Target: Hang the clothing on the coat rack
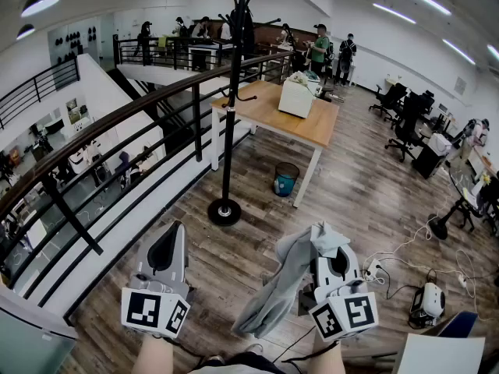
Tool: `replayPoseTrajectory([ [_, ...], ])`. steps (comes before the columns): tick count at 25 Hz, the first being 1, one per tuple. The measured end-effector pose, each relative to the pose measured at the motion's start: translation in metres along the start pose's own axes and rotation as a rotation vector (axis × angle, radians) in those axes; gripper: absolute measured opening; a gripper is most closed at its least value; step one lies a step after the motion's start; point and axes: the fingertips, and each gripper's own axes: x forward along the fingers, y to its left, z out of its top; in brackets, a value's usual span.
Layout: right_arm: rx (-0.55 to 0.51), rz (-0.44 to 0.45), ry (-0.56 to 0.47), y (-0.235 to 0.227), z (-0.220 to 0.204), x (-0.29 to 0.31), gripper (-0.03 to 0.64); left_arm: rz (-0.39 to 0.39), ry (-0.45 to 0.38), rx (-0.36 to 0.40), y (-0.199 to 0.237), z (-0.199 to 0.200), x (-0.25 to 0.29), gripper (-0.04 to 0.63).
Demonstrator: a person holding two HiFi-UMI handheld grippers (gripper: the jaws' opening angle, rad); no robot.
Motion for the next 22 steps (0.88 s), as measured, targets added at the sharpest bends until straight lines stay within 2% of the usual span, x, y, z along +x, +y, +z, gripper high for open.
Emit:
replayPoseTrajectory([
  [15,-0.001,0.013,0.0,-0.028,-0.008,0.03,0.011,0.004,-0.006,0.001,-0.007,-0.009,0.04,0.009],
  [22,0.005,0.016,-0.004,-0.059,-0.011,0.041,0.012,0.011,-0.028,0.015,-0.023,-0.012,0.063,0.009],
])
